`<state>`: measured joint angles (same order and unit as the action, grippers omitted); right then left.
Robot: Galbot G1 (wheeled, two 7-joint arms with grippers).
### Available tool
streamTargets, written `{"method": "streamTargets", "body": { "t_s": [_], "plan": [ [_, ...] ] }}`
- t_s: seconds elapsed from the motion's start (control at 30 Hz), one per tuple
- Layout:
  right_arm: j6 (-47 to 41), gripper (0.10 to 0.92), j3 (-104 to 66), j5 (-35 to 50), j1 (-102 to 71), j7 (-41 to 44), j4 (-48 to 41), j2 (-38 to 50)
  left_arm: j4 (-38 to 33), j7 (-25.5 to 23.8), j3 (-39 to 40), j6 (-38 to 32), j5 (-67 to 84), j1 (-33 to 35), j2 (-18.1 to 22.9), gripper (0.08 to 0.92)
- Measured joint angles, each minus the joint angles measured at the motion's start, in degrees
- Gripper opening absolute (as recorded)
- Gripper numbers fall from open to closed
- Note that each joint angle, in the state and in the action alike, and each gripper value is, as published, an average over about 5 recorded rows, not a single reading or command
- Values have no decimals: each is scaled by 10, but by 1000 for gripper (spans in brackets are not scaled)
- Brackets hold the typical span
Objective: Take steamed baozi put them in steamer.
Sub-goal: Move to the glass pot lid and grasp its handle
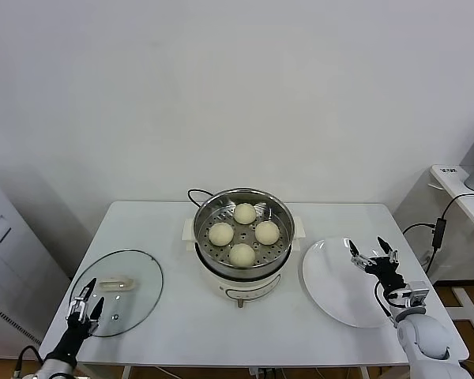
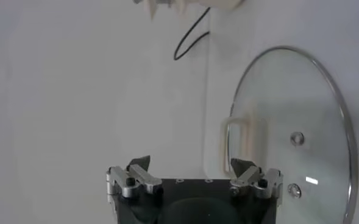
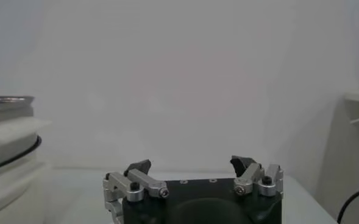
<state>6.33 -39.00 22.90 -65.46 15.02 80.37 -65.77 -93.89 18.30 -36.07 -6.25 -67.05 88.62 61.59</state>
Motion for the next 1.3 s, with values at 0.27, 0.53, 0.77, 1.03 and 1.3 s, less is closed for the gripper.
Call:
{"method": "streamTargets", "body": {
  "t_s": [0.27, 0.53, 0.77, 1.03, 1.3],
  "plan": [
    [3, 823, 2, -4, 2, 2, -9, -1, 33, 6, 6, -7, -35, -35, 7, 823],
    [7, 823, 3, -9, 3, 4, -16, -1, 57, 8, 14, -10, -56, -65, 9, 823],
    [12, 823, 4, -16, 3, 8, -21, -2, 77, 9, 23, -12, -68, -88, 14, 823],
    [16, 823, 0, -19, -2, 10, -23, -1, 100, 10, 34, -13, -74, -114, 19, 823],
    [20, 823, -1, -23, -6, 11, -24, -3, 116, 13, 37, -12, -70, -131, 23, 757]
  ]
}}
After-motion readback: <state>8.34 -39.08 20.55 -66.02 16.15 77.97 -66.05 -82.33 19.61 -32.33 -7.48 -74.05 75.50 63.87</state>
